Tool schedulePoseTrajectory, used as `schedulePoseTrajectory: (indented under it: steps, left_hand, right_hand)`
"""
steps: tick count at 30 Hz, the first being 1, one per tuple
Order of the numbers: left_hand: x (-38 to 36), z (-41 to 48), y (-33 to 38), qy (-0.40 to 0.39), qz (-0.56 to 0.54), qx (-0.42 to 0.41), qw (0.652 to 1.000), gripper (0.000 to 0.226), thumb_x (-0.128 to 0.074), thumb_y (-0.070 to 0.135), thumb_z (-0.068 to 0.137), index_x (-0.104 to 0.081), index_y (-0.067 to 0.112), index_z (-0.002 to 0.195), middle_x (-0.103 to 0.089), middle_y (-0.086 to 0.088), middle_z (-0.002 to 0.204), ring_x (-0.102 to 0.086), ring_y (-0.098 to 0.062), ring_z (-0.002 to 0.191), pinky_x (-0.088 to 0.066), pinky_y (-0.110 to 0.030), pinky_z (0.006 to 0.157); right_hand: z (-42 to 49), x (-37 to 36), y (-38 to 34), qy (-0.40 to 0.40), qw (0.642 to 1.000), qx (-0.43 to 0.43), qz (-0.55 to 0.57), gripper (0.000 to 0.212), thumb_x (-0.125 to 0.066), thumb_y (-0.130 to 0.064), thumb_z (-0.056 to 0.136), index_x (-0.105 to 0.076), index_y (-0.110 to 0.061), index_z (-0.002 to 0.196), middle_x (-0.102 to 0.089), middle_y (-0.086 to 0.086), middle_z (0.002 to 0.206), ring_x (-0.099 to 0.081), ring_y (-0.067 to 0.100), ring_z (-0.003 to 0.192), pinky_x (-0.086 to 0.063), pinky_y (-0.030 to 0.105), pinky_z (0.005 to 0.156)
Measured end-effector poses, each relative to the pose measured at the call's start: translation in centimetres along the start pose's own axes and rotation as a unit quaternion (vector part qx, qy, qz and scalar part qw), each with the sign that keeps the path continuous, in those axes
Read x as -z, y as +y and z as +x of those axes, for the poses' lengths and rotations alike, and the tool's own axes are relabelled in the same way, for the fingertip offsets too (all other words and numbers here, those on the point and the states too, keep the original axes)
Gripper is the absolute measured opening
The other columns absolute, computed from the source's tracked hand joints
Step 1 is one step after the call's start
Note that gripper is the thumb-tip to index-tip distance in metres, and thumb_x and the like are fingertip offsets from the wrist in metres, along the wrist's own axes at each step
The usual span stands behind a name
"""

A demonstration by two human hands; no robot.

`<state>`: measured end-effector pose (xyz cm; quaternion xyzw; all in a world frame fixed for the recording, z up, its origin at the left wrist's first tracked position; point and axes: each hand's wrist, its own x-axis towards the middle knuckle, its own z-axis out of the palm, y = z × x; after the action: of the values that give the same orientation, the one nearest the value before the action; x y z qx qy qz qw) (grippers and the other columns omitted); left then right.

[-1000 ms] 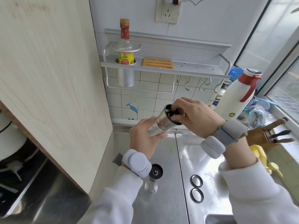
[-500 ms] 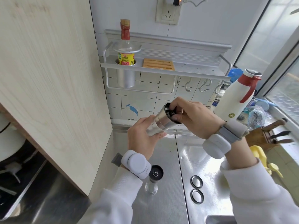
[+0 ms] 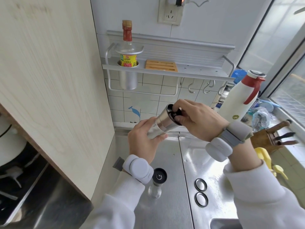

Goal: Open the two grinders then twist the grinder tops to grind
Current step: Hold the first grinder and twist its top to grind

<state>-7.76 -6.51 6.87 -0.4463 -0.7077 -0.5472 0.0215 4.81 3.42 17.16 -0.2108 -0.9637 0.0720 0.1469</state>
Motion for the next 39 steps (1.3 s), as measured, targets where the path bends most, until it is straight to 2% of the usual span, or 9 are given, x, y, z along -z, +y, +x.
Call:
schedulePoseTrajectory:
  steps: [9, 14, 19, 23, 25, 30, 33, 36, 39]
  left_hand:
    - [-0.2, -0.7, -0.2, -0.016, 0.011, 0.001, 1.000, 0.046, -0.085, 0.023, 0.057, -0.069, 0.015, 0.100, -0.069, 0.000, 0.091, -0.054, -0.008, 0.076, -0.035, -0.001, 0.070]
    - [0.0, -0.7, -0.2, -0.010, 0.003, 0.005, 1.000, 0.044, -0.084, 0.023, 0.059, -0.069, 0.012, 0.099, -0.068, -0.002, 0.090, -0.053, -0.010, 0.073, -0.034, 0.000, 0.068]
    - [-0.2, -0.9, -0.1, -0.005, 0.007, 0.005, 1.000, 0.044, -0.085, 0.023, 0.059, -0.069, 0.013, 0.099, -0.068, -0.001, 0.091, -0.054, -0.011, 0.074, -0.034, -0.001, 0.068]
    - [-1.0, -1.6, 0.3, -0.006, 0.003, 0.014, 1.000, 0.040, -0.085, 0.020, 0.058, -0.069, 0.014, 0.094, -0.063, 0.006, 0.083, -0.049, -0.006, 0.070, -0.033, 0.000, 0.066]
    - [-1.3, -1.8, 0.5, -0.011, 0.004, 0.019, 1.000, 0.039, -0.085, 0.020, 0.057, -0.069, 0.016, 0.093, -0.060, 0.009, 0.081, -0.050, -0.006, 0.070, -0.033, -0.001, 0.066]
    - [-2.6, -2.3, 0.9, -0.040, 0.009, 0.016, 0.999, 0.042, -0.083, 0.023, 0.059, -0.067, 0.020, 0.098, -0.062, 0.008, 0.087, -0.053, -0.008, 0.077, -0.038, -0.011, 0.070]
    - [-3.4, -2.3, 1.8, -0.038, -0.009, 0.020, 0.999, 0.040, -0.083, 0.021, 0.059, -0.067, 0.018, 0.096, -0.058, 0.011, 0.082, -0.048, -0.001, 0.072, -0.034, -0.005, 0.067]
    - [-4.3, -2.4, 2.8, -0.034, -0.020, 0.009, 0.999, 0.038, -0.084, 0.022, 0.059, -0.067, 0.017, 0.093, -0.058, 0.010, 0.079, -0.049, 0.004, 0.068, -0.032, -0.002, 0.064]
    - [-5.6, -2.6, 3.8, -0.039, -0.010, 0.003, 0.999, 0.040, -0.083, 0.023, 0.060, -0.067, 0.020, 0.097, -0.063, 0.008, 0.084, -0.052, -0.002, 0.071, -0.034, -0.002, 0.065]
  right_hand:
    - [0.6, -0.8, -0.1, -0.052, 0.993, 0.002, -0.106, 0.031, -0.029, -0.041, 0.094, -0.046, -0.015, 0.095, -0.041, -0.006, 0.084, -0.043, 0.021, 0.068, -0.034, 0.031, 0.057]
    - [0.1, -0.7, 0.6, -0.033, 0.997, 0.010, -0.069, 0.024, -0.038, -0.039, 0.093, -0.046, -0.019, 0.104, -0.048, -0.004, 0.092, -0.044, 0.022, 0.065, -0.027, 0.027, 0.051]
    - [-0.5, -0.9, 0.8, -0.038, 0.999, 0.001, -0.037, 0.025, -0.039, -0.034, 0.093, -0.043, -0.020, 0.114, -0.043, 0.002, 0.099, -0.050, 0.029, 0.068, -0.038, 0.034, 0.057]
    - [-0.9, -1.1, 1.1, -0.052, 0.997, 0.006, -0.053, 0.027, -0.036, -0.032, 0.095, -0.042, -0.018, 0.117, -0.037, 0.004, 0.102, -0.038, 0.014, 0.053, -0.038, 0.035, 0.053]
    - [-1.0, -1.0, 1.3, -0.052, 0.995, 0.009, -0.079, 0.028, -0.032, -0.035, 0.095, -0.044, -0.016, 0.112, -0.037, 0.005, 0.102, -0.030, 0.007, 0.052, -0.036, 0.034, 0.053]
    - [-1.9, -0.7, 2.3, -0.039, 0.988, 0.008, -0.148, 0.041, -0.028, -0.043, 0.094, -0.055, -0.013, 0.087, -0.037, -0.002, 0.088, -0.036, 0.018, 0.065, -0.033, 0.030, 0.056]
    - [-2.7, -0.9, 3.7, 0.050, 0.998, -0.016, -0.027, 0.042, -0.029, -0.048, 0.093, -0.044, -0.016, 0.069, -0.042, -0.001, 0.076, -0.041, 0.022, 0.059, -0.036, 0.033, 0.056]
    - [-3.7, -0.5, 5.0, 0.125, 0.986, -0.067, 0.093, 0.043, -0.026, -0.057, 0.087, -0.043, -0.018, 0.080, -0.046, -0.008, 0.067, -0.044, 0.009, 0.057, -0.033, 0.031, 0.059]
    - [-5.0, 0.5, 5.4, 0.063, 0.987, -0.092, 0.117, 0.071, -0.032, -0.077, 0.074, -0.043, -0.020, 0.116, -0.057, -0.006, 0.094, -0.052, 0.009, 0.067, -0.040, 0.031, 0.068]
